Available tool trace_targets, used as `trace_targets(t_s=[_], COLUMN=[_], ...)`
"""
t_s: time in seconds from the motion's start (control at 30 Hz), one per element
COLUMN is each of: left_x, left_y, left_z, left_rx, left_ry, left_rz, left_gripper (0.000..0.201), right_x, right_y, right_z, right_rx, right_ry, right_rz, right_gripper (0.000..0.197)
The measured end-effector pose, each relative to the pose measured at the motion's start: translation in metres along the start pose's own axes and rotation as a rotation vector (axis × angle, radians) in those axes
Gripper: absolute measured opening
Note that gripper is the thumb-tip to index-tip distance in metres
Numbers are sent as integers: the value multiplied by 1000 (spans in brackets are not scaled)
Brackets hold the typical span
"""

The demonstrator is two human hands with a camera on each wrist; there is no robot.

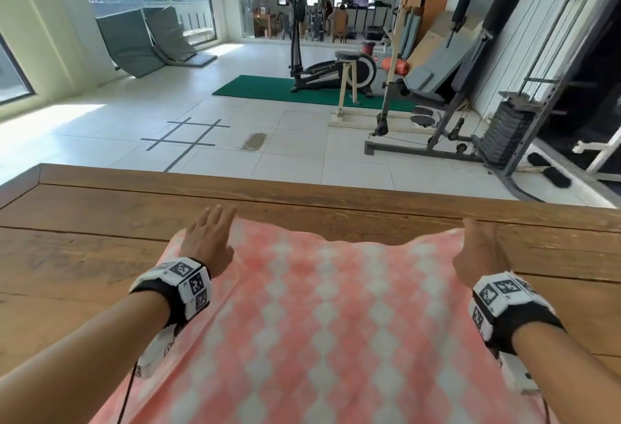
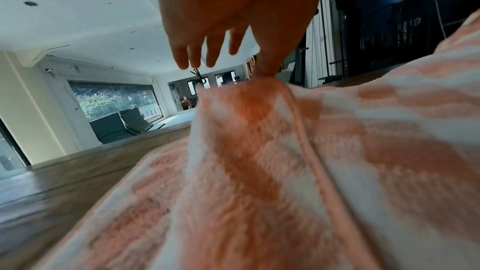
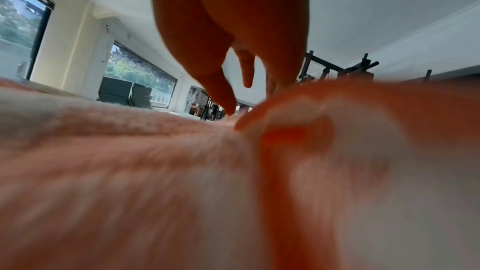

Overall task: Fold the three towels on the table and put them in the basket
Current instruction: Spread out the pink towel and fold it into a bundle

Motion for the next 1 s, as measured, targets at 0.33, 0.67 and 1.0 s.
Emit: trace_targets(t_s=[0.33, 0.67, 1.0], left_x=[15, 37, 17], left_y=[6, 1, -104], left_z=[-32, -24, -3], left_rx=[-88, 63, 186], left_ry=[-133, -175, 29], left_rz=[49, 83, 27], left_gripper=[71, 44, 72], right_x=[17, 90, 140], right_y=[-5, -81, -217], right_z=[-55, -90, -149], right_rx=[278, 121, 48], right_ry=[-150, -615, -733], right_rz=[157, 397, 577], right_gripper=[38, 44, 48])
Point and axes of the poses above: each hand's wrist, its own x-axis away from the middle knuckle, its own z-axis out of the back of the hand, y = z × x, the point moved 1 cm from there along -x, towards the middle knuckle, and after that the axes turned 11 degrees about -x, right-handed, at the moved point
